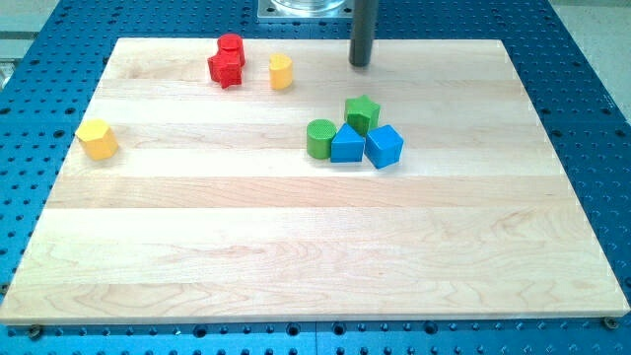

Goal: Push the yellow heart vertically below the red star

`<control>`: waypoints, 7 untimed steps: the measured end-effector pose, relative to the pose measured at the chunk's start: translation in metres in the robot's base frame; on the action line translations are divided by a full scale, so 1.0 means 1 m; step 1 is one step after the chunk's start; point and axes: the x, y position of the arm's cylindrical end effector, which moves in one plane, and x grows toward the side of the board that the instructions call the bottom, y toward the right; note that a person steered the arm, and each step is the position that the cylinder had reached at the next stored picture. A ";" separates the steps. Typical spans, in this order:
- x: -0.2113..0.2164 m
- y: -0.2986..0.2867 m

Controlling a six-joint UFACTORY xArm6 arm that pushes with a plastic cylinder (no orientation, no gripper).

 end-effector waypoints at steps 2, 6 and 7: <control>0.018 -0.143; 0.003 -0.047; 0.040 -0.082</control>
